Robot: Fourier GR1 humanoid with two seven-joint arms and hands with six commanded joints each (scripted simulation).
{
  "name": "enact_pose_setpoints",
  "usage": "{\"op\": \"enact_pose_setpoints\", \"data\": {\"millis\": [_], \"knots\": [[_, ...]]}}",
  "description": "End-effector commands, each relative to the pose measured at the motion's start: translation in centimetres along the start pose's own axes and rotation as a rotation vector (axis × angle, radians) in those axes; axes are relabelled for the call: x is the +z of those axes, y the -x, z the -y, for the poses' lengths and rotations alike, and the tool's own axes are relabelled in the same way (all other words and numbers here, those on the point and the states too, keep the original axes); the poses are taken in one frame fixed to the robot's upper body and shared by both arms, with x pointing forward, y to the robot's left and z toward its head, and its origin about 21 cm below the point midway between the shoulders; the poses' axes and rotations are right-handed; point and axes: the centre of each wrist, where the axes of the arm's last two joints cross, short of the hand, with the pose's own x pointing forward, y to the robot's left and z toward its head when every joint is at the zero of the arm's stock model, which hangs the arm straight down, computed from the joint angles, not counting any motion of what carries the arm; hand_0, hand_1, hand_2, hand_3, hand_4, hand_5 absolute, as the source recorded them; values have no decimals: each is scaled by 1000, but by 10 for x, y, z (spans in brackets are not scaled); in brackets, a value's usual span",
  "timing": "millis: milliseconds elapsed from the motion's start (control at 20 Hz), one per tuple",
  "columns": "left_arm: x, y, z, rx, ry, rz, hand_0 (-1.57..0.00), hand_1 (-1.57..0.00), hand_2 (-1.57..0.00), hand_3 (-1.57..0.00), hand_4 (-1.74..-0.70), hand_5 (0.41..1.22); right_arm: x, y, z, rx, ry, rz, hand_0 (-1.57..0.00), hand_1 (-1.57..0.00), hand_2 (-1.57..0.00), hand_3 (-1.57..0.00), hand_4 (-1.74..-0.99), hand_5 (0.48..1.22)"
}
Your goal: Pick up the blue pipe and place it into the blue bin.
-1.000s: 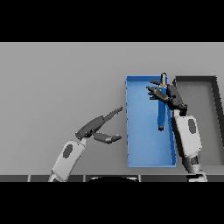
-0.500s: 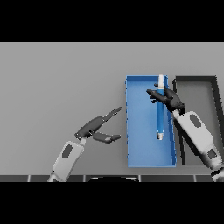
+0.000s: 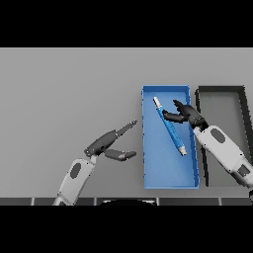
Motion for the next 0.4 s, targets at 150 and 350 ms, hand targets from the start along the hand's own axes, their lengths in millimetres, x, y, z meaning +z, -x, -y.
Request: {"op": "enact_pose_setpoints", "data": {"millis": [150,350], "knots": [[2,3,5,2,1,-10,1,1,1,1,-930,495,2,1,-1,45,-18,18,-19,-17,-17,-4,-1084,714],[5,6,10,1,2,-7,1,1,1,1,-930,495,2,-1,3,54,-30,23,-19,-17,-17,-4,-1084,714]]}}
